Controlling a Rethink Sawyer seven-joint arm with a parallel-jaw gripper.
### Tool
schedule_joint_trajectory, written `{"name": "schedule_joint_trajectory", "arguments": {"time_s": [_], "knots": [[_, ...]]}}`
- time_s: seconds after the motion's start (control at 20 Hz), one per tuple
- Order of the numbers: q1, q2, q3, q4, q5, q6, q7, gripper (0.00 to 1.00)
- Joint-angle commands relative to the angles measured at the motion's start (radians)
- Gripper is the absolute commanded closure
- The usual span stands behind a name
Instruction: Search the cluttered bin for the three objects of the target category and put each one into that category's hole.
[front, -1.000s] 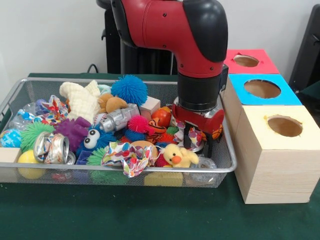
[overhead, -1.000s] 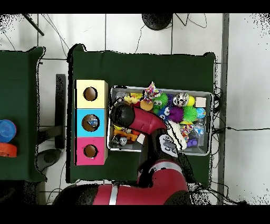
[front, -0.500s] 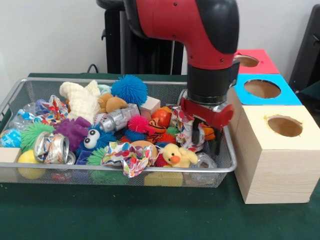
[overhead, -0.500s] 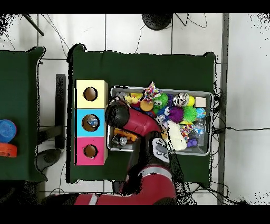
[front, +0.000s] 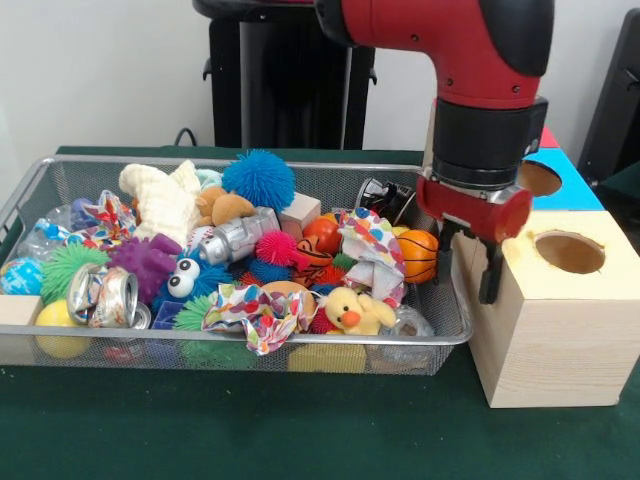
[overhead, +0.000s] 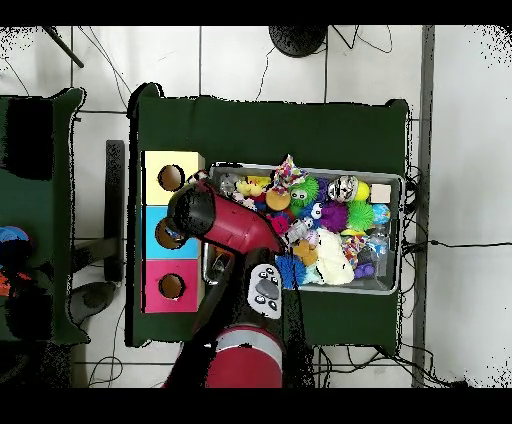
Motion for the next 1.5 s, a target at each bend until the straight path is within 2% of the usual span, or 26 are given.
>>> {"name": "schedule_joint_trajectory", "arguments": {"time_s": [0.05, 0.6, 0.7, 0.9, 1.0, 1.2, 1.5], "knots": [[0.057, 0.146, -0.152, -0.139, 0.105, 0.061, 0.301, 0.00], [0.087, 0.176, -0.185, -0.122, 0.175, 0.036, 0.301, 0.00], [0.091, 0.176, -0.196, -0.118, 0.167, 0.052, 0.280, 0.00], [0.106, 0.170, -0.246, -0.113, 0.099, 0.136, 0.203, 0.00], [0.115, 0.171, -0.262, -0.099, 0.093, 0.134, 0.199, 0.00], [0.099, 0.205, -0.250, -0.115, 0.079, 0.110, 0.162, 0.00], [0.095, 0.217, -0.230, -0.118, 0.076, 0.159, 0.150, 0.00]]}}
